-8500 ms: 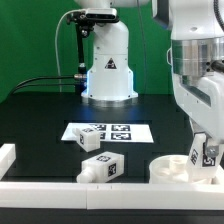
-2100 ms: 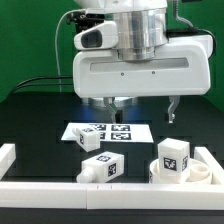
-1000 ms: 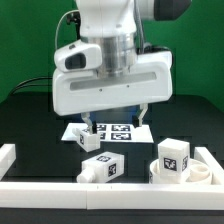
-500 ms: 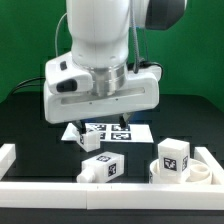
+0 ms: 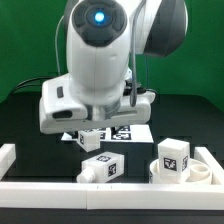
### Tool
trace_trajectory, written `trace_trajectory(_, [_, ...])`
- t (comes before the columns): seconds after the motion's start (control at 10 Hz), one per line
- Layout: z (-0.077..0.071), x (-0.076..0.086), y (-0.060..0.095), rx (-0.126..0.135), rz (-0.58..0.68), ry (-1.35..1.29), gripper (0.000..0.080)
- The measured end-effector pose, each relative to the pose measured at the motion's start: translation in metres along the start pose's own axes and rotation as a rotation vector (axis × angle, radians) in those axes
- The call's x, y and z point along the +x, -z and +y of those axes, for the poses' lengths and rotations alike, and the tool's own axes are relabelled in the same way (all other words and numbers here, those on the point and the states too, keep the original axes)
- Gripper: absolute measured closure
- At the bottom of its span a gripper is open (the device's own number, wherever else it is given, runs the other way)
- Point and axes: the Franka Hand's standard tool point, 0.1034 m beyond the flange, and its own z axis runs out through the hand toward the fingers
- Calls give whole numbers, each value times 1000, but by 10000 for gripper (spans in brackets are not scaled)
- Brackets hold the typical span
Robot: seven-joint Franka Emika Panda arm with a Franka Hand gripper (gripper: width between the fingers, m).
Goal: Assemble stool
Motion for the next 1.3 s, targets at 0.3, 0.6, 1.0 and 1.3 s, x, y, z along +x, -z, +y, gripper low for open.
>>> trace_trajectory(0.3, [-4,2,-4,17,-136,1,151])
trace_trajectory(0.6, [-7,-10,-33,-6,-193,-18,151])
trace_trajectory(1.0, [-6,-10,-43,-7,-189,-17,280])
trace_trajectory(1.3, [-6,-9,-42,-7,-185,-10,481])
